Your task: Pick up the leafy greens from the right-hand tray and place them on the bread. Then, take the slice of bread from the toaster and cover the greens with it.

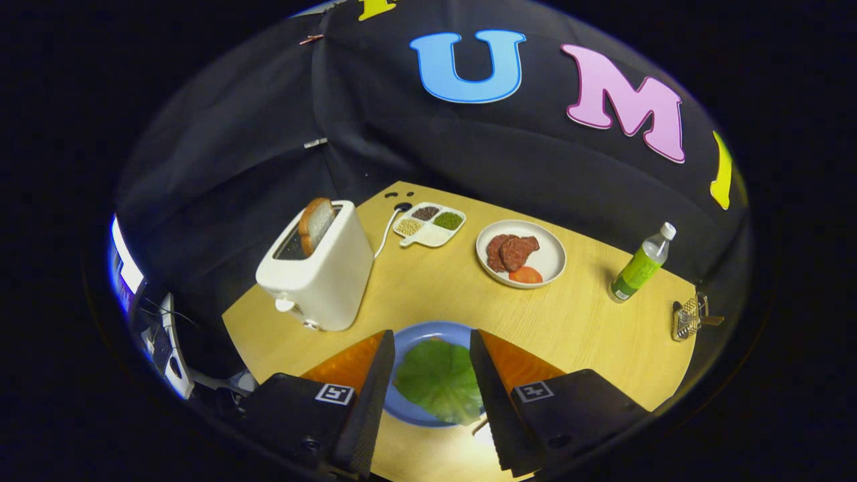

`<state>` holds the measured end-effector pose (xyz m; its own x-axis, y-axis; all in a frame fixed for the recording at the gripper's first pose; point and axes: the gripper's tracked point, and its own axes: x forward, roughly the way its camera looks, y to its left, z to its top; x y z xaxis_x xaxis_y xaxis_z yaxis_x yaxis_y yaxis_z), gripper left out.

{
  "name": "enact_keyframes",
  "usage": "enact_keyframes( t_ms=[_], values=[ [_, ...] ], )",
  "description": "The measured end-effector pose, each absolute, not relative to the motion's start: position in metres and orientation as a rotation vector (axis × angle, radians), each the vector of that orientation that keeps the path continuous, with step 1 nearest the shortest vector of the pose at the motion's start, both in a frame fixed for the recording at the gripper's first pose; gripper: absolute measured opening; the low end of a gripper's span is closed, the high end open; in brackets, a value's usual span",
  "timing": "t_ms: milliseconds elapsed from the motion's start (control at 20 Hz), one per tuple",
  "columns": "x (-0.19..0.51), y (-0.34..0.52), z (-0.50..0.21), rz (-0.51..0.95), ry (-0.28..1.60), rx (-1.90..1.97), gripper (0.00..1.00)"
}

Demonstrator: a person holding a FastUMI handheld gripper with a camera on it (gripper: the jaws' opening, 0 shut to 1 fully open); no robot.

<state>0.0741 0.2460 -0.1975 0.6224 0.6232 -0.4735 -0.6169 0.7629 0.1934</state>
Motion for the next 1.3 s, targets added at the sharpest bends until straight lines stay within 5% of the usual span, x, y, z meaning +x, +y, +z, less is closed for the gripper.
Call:
enact_keyframes(
  t_ms=[700, 1300],
  values=[
    [0.084, 0.392, -0.130, 0.861, 0.483, 0.019, 0.73],
    [0.118, 0.492, -0.171, 0.844, 0.600, -0.032, 0.73]
  ],
)
